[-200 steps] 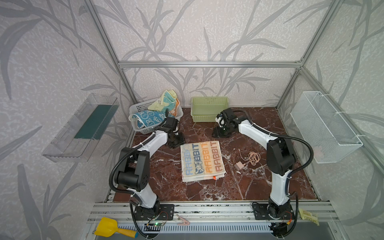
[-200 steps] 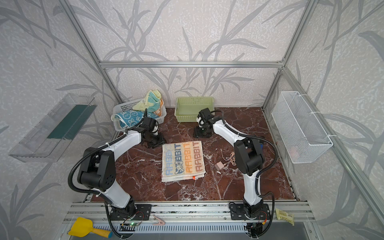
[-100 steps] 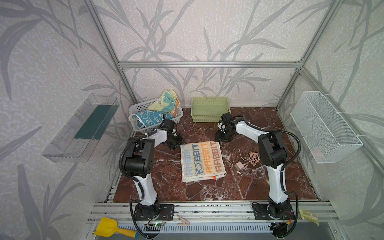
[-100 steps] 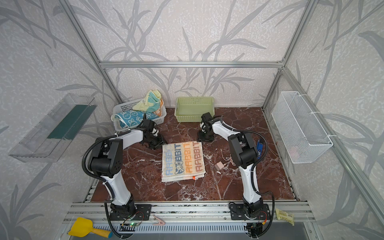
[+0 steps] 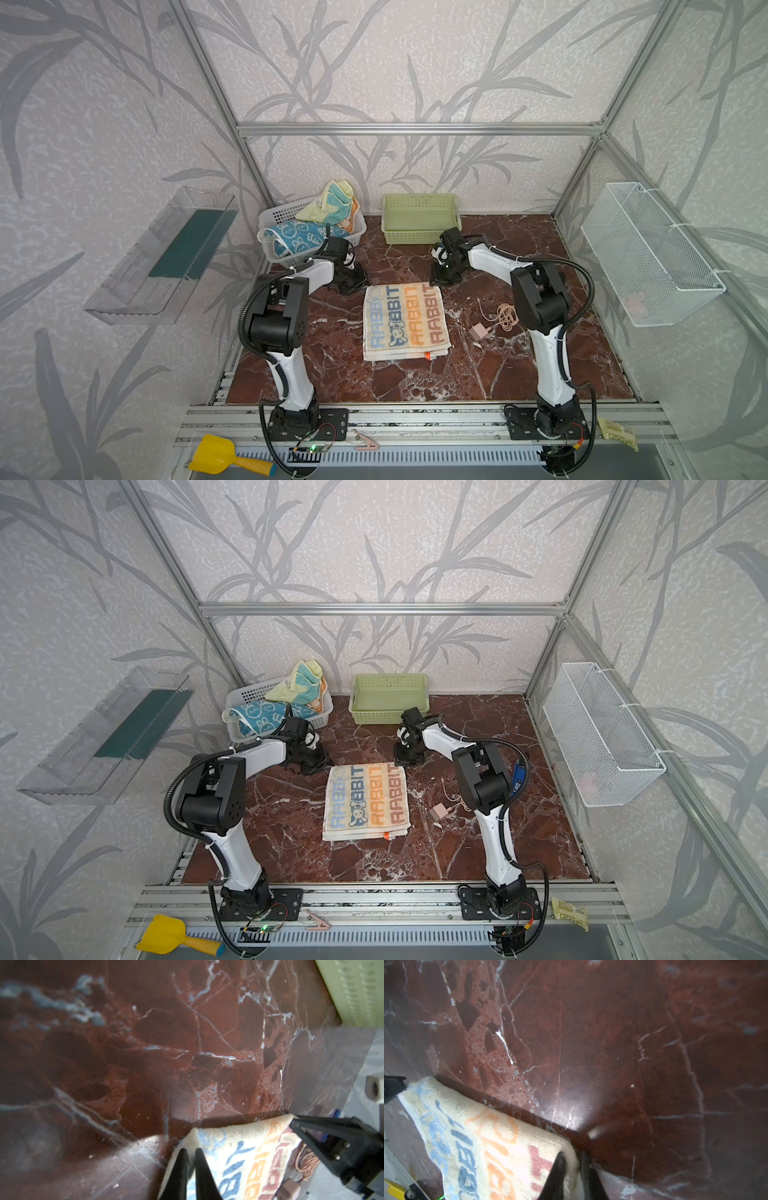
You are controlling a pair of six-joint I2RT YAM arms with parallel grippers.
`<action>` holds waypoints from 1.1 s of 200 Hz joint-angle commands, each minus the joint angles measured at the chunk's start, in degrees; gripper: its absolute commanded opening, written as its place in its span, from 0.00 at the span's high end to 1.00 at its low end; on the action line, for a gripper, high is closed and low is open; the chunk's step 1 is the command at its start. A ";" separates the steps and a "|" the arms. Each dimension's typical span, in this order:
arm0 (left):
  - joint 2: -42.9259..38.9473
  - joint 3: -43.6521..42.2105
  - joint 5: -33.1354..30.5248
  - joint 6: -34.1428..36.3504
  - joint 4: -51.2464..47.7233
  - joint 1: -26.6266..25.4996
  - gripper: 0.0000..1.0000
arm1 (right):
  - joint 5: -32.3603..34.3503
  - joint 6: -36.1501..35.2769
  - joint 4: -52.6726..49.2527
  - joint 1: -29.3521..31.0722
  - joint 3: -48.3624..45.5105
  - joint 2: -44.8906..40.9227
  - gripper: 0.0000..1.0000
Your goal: Fold and stack the towels
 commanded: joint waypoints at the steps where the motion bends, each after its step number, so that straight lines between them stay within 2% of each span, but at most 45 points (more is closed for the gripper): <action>1: -1.80 -0.55 0.68 2.11 2.16 0.22 0.97 | -1.03 -0.93 0.85 -0.09 0.36 -0.74 0.95; 12: -3.51 -0.97 0.77 3.20 2.77 0.19 1.00 | -0.83 -1.26 1.56 -0.15 -0.13 -2.20 1.00; 59: -12.33 -3.95 1.49 4.97 5.58 0.24 1.00 | 0.50 -1.35 5.92 0.01 -5.75 -11.46 1.00; 119: -32.69 -12.96 2.20 8.11 10.41 -1.26 1.00 | 6.17 -2.44 9.01 1.70 -17.71 -33.37 1.00; 155: -49.29 -19.83 -2.26 9.06 9.26 -5.43 1.00 | 12.32 -4.79 7.51 7.13 -24.23 -46.33 1.00; 179: -59.89 -21.07 -5.80 8.86 5.11 -8.39 1.00 | 15.16 -4.47 5.48 10.05 -26.68 -54.22 1.00; 201: -64.67 -20.46 -7.17 6.91 1.31 -9.93 1.00 | 16.60 -3.61 3.17 11.00 -27.01 -58.75 1.00; 220: -64.92 -19.73 -7.60 4.27 -0.79 -9.85 1.00 | 16.15 -3.58 1.58 10.96 -26.15 -58.53 1.00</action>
